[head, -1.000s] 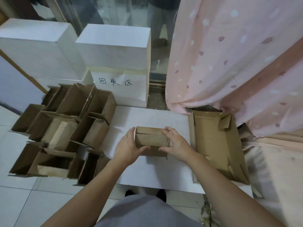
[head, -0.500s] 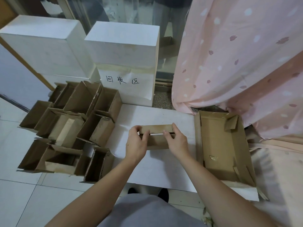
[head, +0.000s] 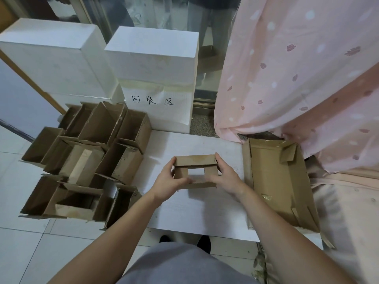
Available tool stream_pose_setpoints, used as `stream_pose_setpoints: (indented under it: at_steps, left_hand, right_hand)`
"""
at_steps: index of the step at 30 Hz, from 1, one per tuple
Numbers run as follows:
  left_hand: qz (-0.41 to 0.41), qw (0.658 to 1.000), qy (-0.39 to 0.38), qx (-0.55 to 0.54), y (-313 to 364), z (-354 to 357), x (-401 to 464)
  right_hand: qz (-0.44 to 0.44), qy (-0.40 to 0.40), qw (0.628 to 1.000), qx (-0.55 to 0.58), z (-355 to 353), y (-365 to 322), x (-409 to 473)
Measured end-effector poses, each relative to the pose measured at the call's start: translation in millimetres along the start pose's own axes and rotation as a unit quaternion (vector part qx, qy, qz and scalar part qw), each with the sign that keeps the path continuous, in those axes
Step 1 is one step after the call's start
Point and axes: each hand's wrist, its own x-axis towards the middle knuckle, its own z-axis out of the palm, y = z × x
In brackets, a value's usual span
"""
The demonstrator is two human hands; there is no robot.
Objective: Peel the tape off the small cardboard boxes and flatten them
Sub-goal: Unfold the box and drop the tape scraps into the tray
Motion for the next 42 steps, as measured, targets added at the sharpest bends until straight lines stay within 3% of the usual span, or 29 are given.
stream_pose_setpoints:
  at_steps: [6,12,27,33,42]
  left_hand:
    - [0.005,0.999,0.013,-0.053,7.9,0.5,-0.8]
    - [0.058,0.993,0.069,0.072,20.6,-1.7,-2.7]
    - [0.056,0.997,0.042,-0.011,-11.0,-9.4,-6.8]
    - [0.086,0.995,0.031,0.049,-17.6,-16.7,-9.8]
    - [0.075,0.98,-0.015,0.185,-18.5,-27.5,-6.4]
  right_hand:
    - [-0.04,0.004,0.998,-0.04,-0.4,4.1,0.8]
    - [-0.06,0.047,0.996,-0.045,5.9,4.4,1.2]
    - [-0.077,0.062,0.994,-0.036,5.0,22.7,2.1]
    - [-0.084,0.06,0.995,0.011,9.2,28.8,0.8]
    - [-0.085,-0.01,0.992,-0.09,4.5,9.4,-13.6]
